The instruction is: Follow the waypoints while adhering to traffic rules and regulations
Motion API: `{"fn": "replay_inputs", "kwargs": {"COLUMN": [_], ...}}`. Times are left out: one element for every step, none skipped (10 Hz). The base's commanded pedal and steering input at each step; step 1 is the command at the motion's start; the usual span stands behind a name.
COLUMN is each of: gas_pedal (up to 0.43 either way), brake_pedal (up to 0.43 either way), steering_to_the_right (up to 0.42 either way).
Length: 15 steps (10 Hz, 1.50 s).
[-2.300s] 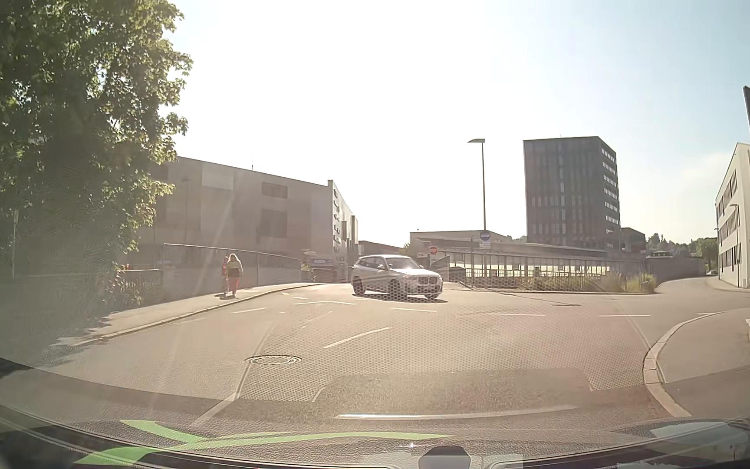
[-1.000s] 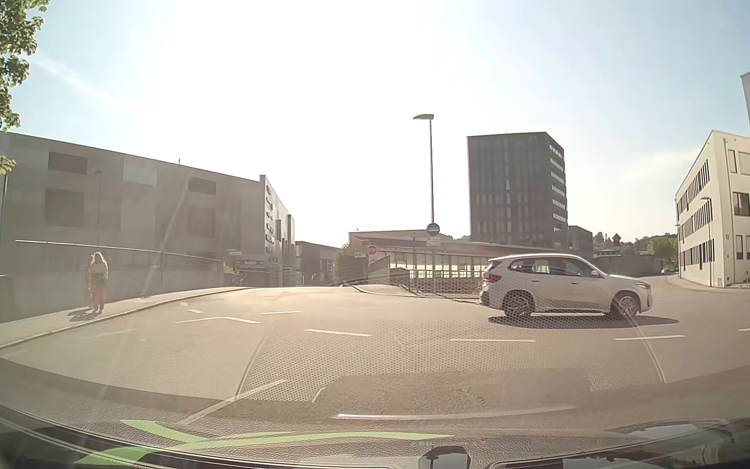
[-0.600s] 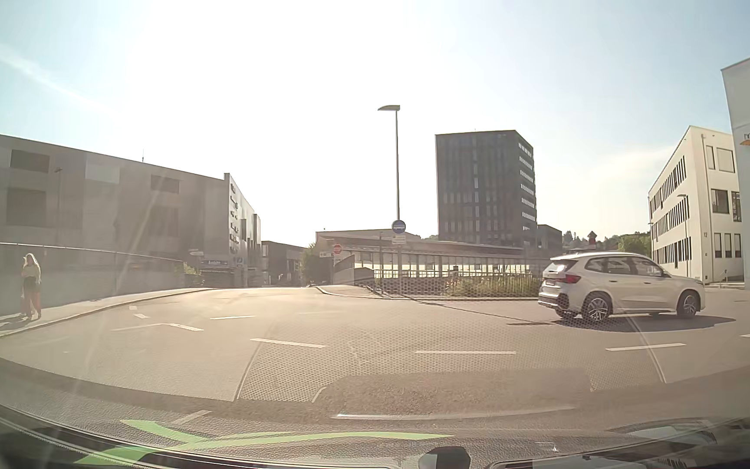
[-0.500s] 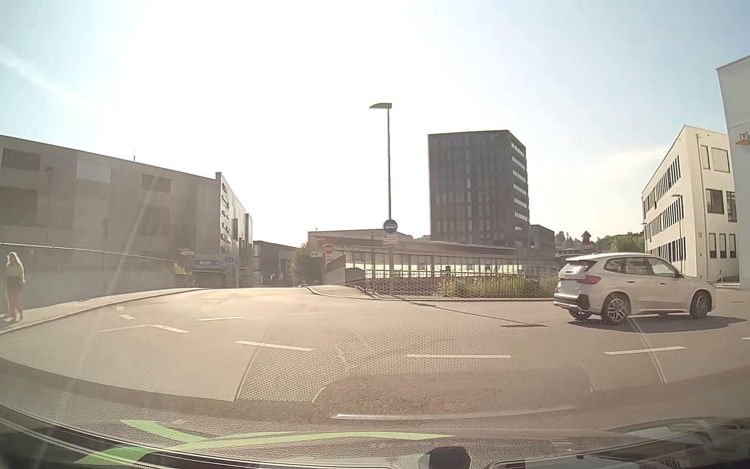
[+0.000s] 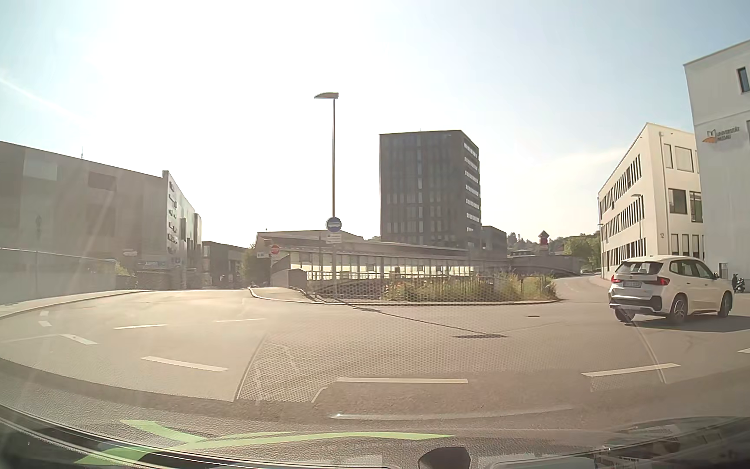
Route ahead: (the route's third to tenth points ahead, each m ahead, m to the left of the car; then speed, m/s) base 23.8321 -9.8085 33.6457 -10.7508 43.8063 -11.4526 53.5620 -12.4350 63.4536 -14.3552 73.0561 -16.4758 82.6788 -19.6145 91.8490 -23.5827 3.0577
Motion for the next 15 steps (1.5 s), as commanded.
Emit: {"fn": "replay_inputs", "kwargs": {"gas_pedal": [0.000, 0.000, 0.000, 0.000, 0.000, 0.000, 0.039, 0.059, 0.087, 0.087, 0.079, 0.039, 0.028, 0.028, 0.028], "brake_pedal": [0.000, 0.000, 0.000, 0.000, 0.000, 0.000, 0.000, 0.000, 0.000, 0.000, 0.000, 0.000, 0.000, 0.000, 0.000], "steering_to_the_right": [0.322, 0.327, 0.327, 0.327, 0.327, 0.327, 0.327, 0.327, 0.327, 0.327, 0.327, 0.327, 0.327, 0.329, 0.334]}}
